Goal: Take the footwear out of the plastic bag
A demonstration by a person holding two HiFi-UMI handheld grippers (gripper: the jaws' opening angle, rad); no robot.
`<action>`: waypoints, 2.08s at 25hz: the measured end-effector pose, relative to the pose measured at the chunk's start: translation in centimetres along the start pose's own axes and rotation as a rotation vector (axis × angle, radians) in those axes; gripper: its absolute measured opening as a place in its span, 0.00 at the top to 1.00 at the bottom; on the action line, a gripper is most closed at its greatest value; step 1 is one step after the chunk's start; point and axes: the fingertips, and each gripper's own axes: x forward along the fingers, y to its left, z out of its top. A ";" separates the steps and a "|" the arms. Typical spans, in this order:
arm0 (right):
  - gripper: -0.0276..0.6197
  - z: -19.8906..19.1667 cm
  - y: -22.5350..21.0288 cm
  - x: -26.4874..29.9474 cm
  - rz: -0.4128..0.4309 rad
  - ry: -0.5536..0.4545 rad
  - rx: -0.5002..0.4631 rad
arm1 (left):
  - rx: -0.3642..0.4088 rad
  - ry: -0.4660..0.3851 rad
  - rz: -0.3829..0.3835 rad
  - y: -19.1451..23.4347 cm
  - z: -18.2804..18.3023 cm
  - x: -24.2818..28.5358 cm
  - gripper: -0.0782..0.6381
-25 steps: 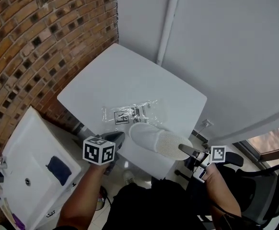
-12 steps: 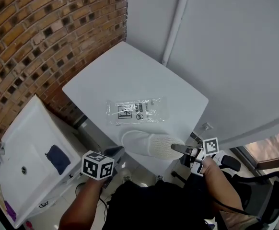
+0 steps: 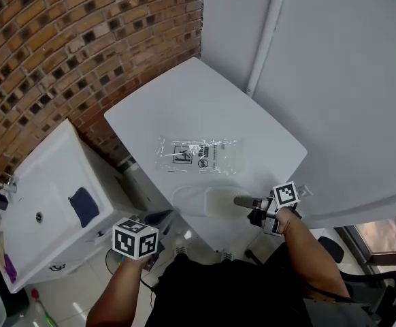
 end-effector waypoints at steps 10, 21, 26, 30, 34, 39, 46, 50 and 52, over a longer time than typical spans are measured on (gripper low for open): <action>0.69 2.0 -2.3 -0.3 -0.177 -0.021 -0.099 | -0.060 -0.026 0.070 -1.8 -1.1 0.6 0.88; 0.54 1.8 -4.5 0.1 -0.517 0.112 -0.460 | -0.019 -0.003 0.057 -3.9 -0.3 2.4 0.88; 0.46 1.7 -5.1 0.1 -0.673 0.194 -0.707 | -0.003 0.017 0.037 -5.2 -0.6 3.4 0.88; 0.34 1.6 -5.8 -1.1 -0.709 0.194 -0.749 | -0.005 0.015 0.040 -5.5 -0.6 3.4 0.88; 0.32 2.5 -5.0 -2.5 -0.654 0.098 -0.684 | -0.016 0.007 0.052 -5.6 -0.5 3.4 0.88; 0.39 3.1 -1.5 -4.2 -0.529 -0.050 -0.642 | -0.022 -0.017 0.076 -6.9 -0.4 3.6 0.88; 0.95 -1.4 4.3 -7.6 -0.337 -0.214 -0.570 | -0.079 -0.095 0.100 -11.0 -1.5 3.6 0.88; 0.95 -4.3 5.8 -7.9 -0.264 -0.174 -0.565 | -0.111 -0.105 0.053 -14.0 -2.6 3.1 0.88; 0.95 -5.4 7.1 -7.4 -0.181 -0.158 -0.536 | -0.105 -0.109 0.057 -14.7 -3.0 2.7 0.88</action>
